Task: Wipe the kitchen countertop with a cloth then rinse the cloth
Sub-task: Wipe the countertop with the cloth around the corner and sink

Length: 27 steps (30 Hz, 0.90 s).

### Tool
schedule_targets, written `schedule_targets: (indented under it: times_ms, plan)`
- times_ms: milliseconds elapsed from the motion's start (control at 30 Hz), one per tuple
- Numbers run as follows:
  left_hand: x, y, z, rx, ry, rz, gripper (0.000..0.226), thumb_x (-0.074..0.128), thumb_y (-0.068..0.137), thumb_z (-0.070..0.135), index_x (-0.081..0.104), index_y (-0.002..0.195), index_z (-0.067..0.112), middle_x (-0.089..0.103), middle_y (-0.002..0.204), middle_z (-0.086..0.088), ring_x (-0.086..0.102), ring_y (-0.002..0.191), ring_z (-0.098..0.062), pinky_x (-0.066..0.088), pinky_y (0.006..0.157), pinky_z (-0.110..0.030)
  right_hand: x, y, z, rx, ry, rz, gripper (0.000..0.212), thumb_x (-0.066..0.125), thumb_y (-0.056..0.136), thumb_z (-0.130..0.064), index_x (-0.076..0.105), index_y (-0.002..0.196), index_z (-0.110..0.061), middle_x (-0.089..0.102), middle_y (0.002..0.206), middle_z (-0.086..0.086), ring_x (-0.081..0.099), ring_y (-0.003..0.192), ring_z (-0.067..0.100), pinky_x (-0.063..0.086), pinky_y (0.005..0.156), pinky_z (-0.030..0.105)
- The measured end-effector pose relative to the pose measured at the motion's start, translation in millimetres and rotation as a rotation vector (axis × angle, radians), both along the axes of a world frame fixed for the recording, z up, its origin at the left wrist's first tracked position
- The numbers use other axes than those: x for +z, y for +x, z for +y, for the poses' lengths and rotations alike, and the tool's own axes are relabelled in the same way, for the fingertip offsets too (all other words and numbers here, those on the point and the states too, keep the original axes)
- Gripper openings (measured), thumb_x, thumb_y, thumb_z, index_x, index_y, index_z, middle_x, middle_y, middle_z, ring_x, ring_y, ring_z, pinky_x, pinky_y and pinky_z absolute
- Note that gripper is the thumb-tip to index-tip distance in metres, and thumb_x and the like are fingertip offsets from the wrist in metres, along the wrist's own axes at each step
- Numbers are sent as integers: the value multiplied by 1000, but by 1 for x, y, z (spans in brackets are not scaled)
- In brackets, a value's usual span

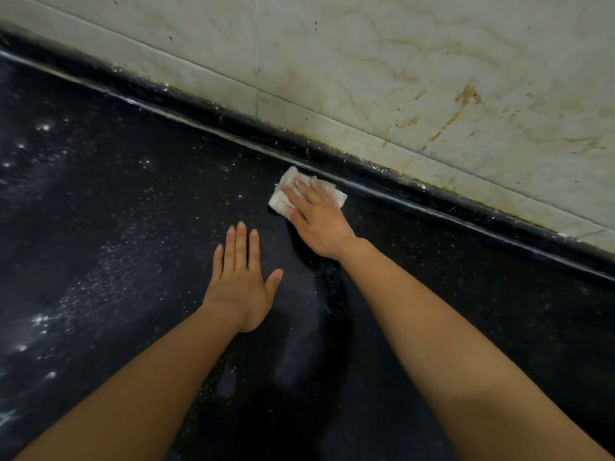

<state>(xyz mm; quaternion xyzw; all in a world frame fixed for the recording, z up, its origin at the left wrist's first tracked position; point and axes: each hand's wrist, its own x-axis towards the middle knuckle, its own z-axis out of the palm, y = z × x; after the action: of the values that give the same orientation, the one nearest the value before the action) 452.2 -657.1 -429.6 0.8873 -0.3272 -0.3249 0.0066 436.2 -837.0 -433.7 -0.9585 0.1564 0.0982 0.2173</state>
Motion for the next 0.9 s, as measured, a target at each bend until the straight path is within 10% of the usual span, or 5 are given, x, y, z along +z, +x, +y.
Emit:
schedule_targets:
  times_ms: [133, 433, 900]
  plan:
    - [-1, 0, 1, -11, -11, -5, 71, 4, 96, 54, -39, 131, 10, -49, 136, -9, -39, 134, -24, -19, 114, -40, -4, -46, -26, 97, 62, -38, 48, 36, 102, -32, 26, 149, -26, 18, 158, -2, 5, 147, 17, 0, 119, 29]
    - [-3, 1, 3, -10, -49, -5, 71, 5, 96, 54, -40, 130, 10, -49, 136, -9, -39, 134, -24, -21, 112, -40, -17, -131, -29, -635, -100, -53, 50, 23, 103, -29, 26, 148, -8, 20, 156, 13, 9, 146, 30, 0, 119, 33]
    - [8, -6, 58, 182, -258, -168, 71, 22, 100, 44, -11, 149, 5, -16, 157, -11, -18, 144, -20, -18, 112, -38, -7, -181, 89, 214, -56, -20, 47, 20, 102, -43, 19, 149, -38, 8, 157, -14, -7, 146, 8, -8, 117, 25]
